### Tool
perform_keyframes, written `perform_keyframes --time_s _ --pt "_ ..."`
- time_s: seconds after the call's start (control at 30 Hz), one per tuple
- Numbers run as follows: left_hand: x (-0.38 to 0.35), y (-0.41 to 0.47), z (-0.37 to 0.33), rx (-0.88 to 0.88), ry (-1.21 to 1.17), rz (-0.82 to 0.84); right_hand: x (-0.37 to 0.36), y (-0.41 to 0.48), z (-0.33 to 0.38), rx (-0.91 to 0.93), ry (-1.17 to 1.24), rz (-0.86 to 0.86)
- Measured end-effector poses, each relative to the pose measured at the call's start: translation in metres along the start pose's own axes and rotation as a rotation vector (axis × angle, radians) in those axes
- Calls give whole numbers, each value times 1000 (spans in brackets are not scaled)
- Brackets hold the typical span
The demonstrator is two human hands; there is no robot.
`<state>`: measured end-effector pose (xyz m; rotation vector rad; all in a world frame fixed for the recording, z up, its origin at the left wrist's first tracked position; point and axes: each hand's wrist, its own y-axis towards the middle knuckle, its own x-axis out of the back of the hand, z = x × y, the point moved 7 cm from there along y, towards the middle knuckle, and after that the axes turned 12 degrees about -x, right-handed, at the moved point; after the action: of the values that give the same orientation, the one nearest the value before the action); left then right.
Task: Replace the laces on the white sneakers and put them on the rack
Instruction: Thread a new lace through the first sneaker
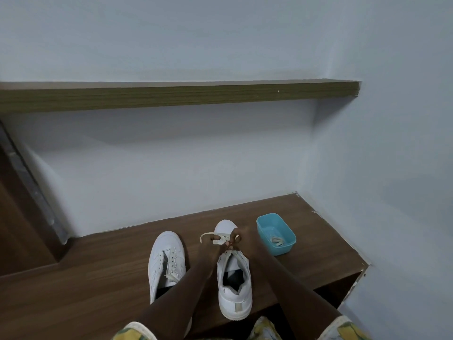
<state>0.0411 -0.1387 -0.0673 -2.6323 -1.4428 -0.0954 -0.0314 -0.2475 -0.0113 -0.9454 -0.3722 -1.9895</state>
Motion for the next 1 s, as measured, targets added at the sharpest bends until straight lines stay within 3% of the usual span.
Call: perform_keyframes --time_s 0.13,0.33,0.4,0.6,0.67,0.73,1.0 --pt "-1 -5 -2 -67 96 44 6 -6 1 -22 -102 -70" --pt "-1 -19 -33 -256 454 -2 -5 -20 21 35 -550 11" --pt "-3 -22 -38 -272 517 -11 -4 -21 20 -2 -586 33" --pt "-7 -26 -34 -299 604 48 -3 -27 6 -165 -312 240" --pt "-6 -26 -34 -342 672 61 -2 -30 6 -188 -204 234" --pt "-7 -27 -38 -406 763 78 0 -33 14 -91 -267 161" --pt "-12 -33 -51 -469 973 31 11 -45 5 -416 197 130"
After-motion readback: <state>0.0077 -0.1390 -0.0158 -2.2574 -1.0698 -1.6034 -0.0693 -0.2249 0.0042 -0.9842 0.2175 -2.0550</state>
